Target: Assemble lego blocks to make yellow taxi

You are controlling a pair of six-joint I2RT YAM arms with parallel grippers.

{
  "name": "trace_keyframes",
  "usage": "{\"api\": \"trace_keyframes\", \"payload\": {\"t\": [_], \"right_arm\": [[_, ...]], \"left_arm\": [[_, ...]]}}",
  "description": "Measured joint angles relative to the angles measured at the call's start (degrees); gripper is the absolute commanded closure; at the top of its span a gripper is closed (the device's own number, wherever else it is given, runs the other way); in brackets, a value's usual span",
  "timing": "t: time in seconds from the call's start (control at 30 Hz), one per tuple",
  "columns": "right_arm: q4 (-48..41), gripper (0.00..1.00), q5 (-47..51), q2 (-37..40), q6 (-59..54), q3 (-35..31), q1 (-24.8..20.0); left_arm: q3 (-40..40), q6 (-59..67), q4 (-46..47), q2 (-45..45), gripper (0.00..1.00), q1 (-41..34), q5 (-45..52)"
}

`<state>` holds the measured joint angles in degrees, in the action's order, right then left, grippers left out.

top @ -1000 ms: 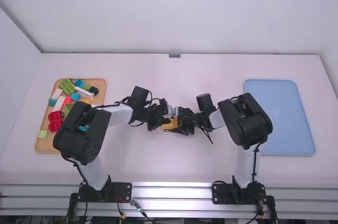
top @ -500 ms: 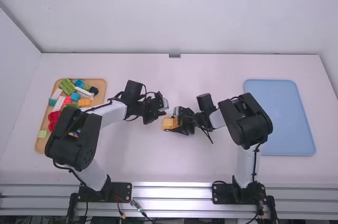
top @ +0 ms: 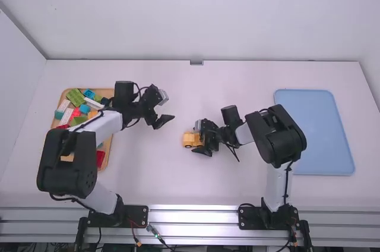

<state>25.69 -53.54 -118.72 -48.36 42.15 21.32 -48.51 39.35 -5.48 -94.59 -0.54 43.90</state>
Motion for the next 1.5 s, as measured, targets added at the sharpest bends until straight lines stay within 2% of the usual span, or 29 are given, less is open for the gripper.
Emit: {"api": "trace_keyframes", "payload": {"t": [0.27, 0.43, 0.63, 0.8, 1.0, 1.07, 1.13, 1.3, 1.5], "right_arm": [[-0.4, 0.01, 1.6, 0.4, 1.5, 0.0, -0.3], [-5.5, 0.01, 5.5, 4.8, 3.5, 0.0, -0.6], [-13.3, 0.01, 7.5, 14.9, 1.4, 0.0, -0.7], [-14.4, 0.01, 11.0, 20.4, 2.0, 0.0, -0.8], [-14.1, 0.01, 16.4, 24.7, 3.0, 0.0, -0.9], [-15.0, 0.01, 17.7, 25.5, 3.0, 0.1, -0.9], [-16.9, 0.01, 18.2, 25.5, 3.1, 0.7, -0.9], [-23.3, 0.01, 19.9, 25.5, 3.2, 5.8, -0.9], [-24.2, 0.01, 21.5, 25.5, 3.2, 8.9, -0.9]], "left_arm": [[0.0, -4.6, -0.7, 0.0, 0.01, 2.0, 1.5], [0.0, -6.5, -2.0, 0.0, 0.01, 2.0, 2.5], [0.0, -19.2, -8.8, 0.7, 0.01, 2.1, -3.4], [0.0, -29.3, -8.9, 0.8, 0.01, 2.3, -12.5], [-0.1, -39.7, 2.6, 4.0, 0.01, 6.4, -23.1], [-1.4, -43.2, 12.0, 6.9, 0.01, 10.5, -26.9], [-3.0, -44.7, 17.5, 8.3, 0.01, 12.9, -29.0], [-9.7, -47.6, 35.3, 10.7, 0.01, 20.1, -37.6], [-12.3, -51.1, 45.0, 10.7, 0.01, 24.5, -45.8]]}}
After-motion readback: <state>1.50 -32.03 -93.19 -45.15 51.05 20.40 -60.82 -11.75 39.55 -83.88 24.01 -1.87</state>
